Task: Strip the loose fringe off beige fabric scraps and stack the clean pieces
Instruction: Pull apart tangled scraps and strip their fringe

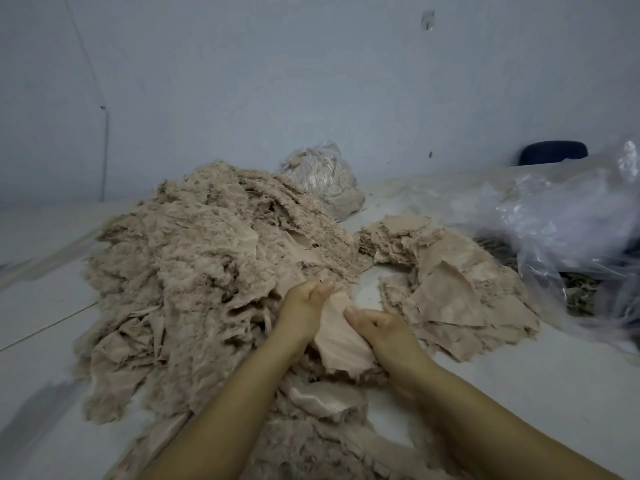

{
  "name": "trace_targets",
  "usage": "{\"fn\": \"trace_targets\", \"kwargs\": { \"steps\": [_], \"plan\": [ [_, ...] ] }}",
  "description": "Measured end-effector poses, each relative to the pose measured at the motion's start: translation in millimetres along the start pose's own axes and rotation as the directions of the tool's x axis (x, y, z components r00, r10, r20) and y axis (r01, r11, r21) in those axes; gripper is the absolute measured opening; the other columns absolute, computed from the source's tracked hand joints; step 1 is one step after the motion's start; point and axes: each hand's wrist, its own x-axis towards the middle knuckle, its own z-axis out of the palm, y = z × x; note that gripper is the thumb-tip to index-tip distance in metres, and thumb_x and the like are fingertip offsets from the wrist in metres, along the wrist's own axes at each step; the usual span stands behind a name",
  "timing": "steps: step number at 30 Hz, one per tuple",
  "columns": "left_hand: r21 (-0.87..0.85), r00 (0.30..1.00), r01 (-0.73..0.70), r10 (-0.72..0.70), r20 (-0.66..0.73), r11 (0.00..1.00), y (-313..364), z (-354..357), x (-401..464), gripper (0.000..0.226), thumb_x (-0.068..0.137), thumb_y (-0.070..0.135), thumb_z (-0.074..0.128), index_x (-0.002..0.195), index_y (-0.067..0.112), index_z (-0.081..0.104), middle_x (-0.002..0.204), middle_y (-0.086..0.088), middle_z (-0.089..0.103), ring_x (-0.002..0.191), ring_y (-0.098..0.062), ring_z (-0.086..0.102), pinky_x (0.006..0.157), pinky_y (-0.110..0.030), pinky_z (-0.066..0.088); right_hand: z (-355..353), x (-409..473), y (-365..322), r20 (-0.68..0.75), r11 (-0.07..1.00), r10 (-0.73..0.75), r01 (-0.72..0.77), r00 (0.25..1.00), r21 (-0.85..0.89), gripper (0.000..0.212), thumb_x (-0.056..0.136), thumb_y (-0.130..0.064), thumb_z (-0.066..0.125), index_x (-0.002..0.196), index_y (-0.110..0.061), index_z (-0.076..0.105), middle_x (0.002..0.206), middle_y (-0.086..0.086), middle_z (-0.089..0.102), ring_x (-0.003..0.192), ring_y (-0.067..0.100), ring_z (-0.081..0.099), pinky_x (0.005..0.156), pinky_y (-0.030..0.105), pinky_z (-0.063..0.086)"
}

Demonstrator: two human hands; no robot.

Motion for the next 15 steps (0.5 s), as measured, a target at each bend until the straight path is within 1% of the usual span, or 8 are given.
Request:
{"fn": "trace_targets", "kwargs": {
  "steps": [3,6,7,9,11,12,14,15],
  "plan": [
    [-0.033,1.000,-0.006,0.006,0.007,0.999,12,-2,3,0.037,0.097,0.033,0.049,0.066,0.012,0.053,0.063,-0.005,0.051,0.062,-0.019,0.047,0.059,-0.029,0.038,-1,1,7,-0.069,0.979,-0.103,0.089,0.992,-0.185,0.042,0.096,-0.032,0.052,0.059,-0.019,0.037,0.050,-0.009,0.037,0.050,0.009,0.035,0.050,0.024,0.030],
    [0.062,0.967,0.078,-0.091,0.238,0.995,18,-8,0,0.067,0.079,0.072,0.046,0.100,0.012,0.070,0.089,-0.005,0.065,0.084,-0.019,0.062,0.077,-0.032,0.048,-2,3,11,-0.158,0.974,-0.167,0.139,0.973,-0.178,0.039,0.096,-0.033,0.050,0.063,-0.016,0.040,0.058,0.000,0.038,0.054,0.010,0.036,0.053,0.025,0.031],
    [0.127,0.934,0.068,-0.108,0.341,0.990,15,-9,-2,0.064,0.073,0.076,0.051,0.094,0.019,0.071,0.084,0.000,0.066,0.080,-0.014,0.062,0.073,-0.028,0.048,-2,4,11,-0.181,0.970,-0.191,0.157,0.965,-0.187,0.039,0.096,-0.034,0.050,0.063,-0.015,0.041,0.057,0.000,0.038,0.053,0.007,0.035,0.051,0.022,0.031],
    [0.181,0.882,-0.001,-0.085,0.463,0.983,12,-13,-3,0.032,0.078,0.056,0.066,0.074,0.025,0.071,0.072,0.009,0.067,0.069,-0.006,0.062,0.066,-0.019,0.047,-1,6,11,-0.210,0.948,-0.251,0.197,0.945,-0.250,0.041,0.096,-0.035,0.049,0.061,-0.015,0.040,0.054,-0.004,0.036,0.048,0.003,0.033,0.048,0.017,0.029],
    [0.046,0.925,0.084,-0.095,0.369,0.995,15,-18,4,0.016,0.085,0.033,0.066,0.088,0.019,0.073,0.081,0.005,0.074,0.080,-0.011,0.067,0.070,-0.022,0.052,0,6,12,-0.219,0.932,-0.289,0.222,0.932,-0.285,0.042,0.097,-0.034,0.048,0.061,-0.015,0.040,0.053,-0.004,0.035,0.048,0.004,0.034,0.049,0.018,0.029],
    [-0.078,0.947,0.177,-0.149,0.284,0.981,18,-23,8,0.018,0.086,0.029,0.064,0.094,0.014,0.071,0.082,-0.002,0.075,0.079,-0.016,0.067,0.065,-0.024,0.053,-2,5,15,-0.222,0.932,-0.282,0.212,0.933,-0.293,0.042,0.097,-0.034,0.048,0.061,-0.013,0.040,0.055,-0.001,0.036,0.050,0.005,0.034,0.050,0.020,0.029],
    [-0.278,0.969,0.237,-0.206,0.135,0.931,22,-37,19,0.019,0.089,0.027,0.062,0.092,0.009,0.068,0.071,-0.005,0.073,0.063,-0.017,0.066,0.050,-0.022,0.051,-8,0,22,-0.192,0.918,-0.254,0.173,0.948,-0.358,0.043,0.097,-0.035,0.047,0.062,-0.011,0.040,0.058,0.004,0.038,0.054,0.011,0.036,0.054,0.023,0.030],
    [-0.274,0.973,0.224,-0.202,0.109,0.935,23,-43,22,0.018,0.090,0.027,0.061,0.089,0.010,0.066,0.065,-0.004,0.071,0.056,-0.014,0.065,0.046,-0.020,0.049,-11,-4,26,-0.149,0.901,-0.243,0.166,0.958,-0.402,0.043,0.096,-0.037,0.046,0.063,-0.012,0.039,0.058,0.003,0.038,0.056,0.012,0.036,0.055,0.024,0.030]
  ]
}}
